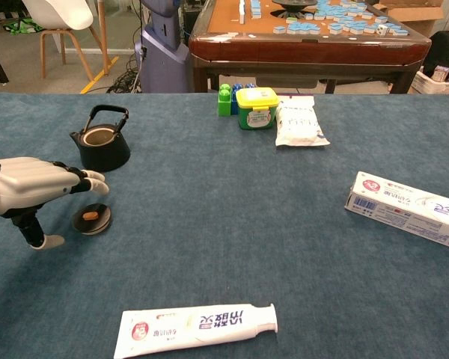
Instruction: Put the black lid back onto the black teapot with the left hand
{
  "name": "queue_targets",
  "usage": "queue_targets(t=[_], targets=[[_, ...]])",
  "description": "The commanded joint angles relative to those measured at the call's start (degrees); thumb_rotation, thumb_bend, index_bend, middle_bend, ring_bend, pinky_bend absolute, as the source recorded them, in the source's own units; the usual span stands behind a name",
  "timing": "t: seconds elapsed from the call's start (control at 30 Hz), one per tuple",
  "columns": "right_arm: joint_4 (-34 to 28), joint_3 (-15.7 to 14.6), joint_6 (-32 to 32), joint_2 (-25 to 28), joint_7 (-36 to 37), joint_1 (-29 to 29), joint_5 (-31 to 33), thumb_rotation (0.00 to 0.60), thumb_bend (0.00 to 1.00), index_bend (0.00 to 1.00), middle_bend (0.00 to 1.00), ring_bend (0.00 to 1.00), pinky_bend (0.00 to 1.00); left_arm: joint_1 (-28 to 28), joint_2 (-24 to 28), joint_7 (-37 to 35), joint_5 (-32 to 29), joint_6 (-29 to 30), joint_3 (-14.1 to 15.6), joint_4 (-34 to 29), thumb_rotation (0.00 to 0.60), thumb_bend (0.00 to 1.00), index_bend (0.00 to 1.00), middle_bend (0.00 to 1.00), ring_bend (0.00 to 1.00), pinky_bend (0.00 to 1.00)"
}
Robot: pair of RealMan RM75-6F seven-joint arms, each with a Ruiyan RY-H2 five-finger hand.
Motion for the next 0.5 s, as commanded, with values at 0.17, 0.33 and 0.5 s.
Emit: queue_targets(t=[0.17,0.33,0.5], targets=[[0.5,-0.2,0.1,0.0,0.5,-0.1,0.0,0.6,0.52,0.12,0.0,0.0,0.0,-1.4,-1.1,-0.3,-0.8,-0.4,0.5,1.1,0.6,0.3,0.11,0.0,0.0,0.0],[1.1,-0.3,0.1,-0.2,1.2,-0.2,0.0,0.6,0.52,0.12,0.0,0.0,0.0,-2.1,-1.3,-0.8,-1.2,-0.4,0.9,1.7,0.6,0.3,0.11,0.0,0.0,0.0],[1.6,-0.4,0.0,-0.3,1.7,-0.3,0.0,0.6,0.52,0.12,0.0,0.0,0.0,-2.9,-1.1,-1.4,-1.6,-1.0,1.0,2.2,0.6,0.31,0.11,0.0,0.0,0.0]])
